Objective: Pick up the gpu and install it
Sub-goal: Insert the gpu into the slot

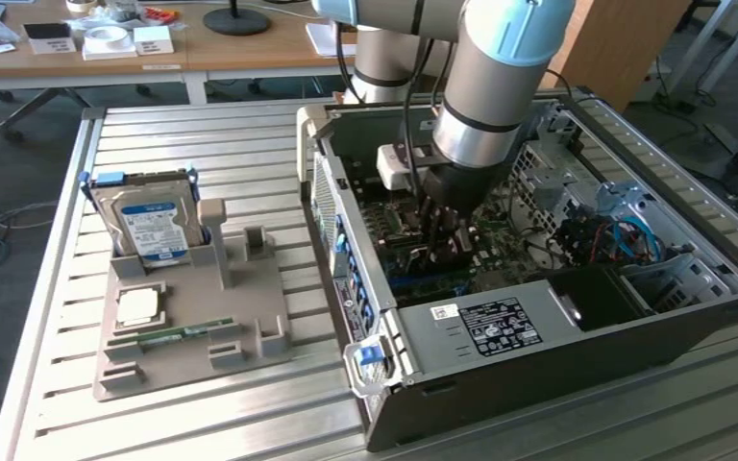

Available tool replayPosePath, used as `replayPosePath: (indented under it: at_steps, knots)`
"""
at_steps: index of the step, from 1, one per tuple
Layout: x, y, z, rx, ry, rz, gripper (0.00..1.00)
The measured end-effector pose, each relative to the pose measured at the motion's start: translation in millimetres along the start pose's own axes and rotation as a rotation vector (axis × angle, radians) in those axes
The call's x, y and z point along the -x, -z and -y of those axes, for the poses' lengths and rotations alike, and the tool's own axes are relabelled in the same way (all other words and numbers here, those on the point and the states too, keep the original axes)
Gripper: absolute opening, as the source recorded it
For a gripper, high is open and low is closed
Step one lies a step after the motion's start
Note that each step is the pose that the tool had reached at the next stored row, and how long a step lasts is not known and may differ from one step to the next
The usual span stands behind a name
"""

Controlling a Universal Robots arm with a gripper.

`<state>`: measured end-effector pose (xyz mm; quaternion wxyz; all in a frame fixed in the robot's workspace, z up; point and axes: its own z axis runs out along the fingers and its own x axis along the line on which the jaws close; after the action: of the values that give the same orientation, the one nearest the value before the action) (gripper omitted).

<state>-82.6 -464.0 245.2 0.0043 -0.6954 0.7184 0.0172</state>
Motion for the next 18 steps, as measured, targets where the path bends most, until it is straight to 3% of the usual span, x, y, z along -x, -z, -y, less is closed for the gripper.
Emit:
replayPosePath:
  at_steps: [18]
  knots:
    - [-0.1,7.3,-0.2,0.0001,0.0,0.0,0.34]
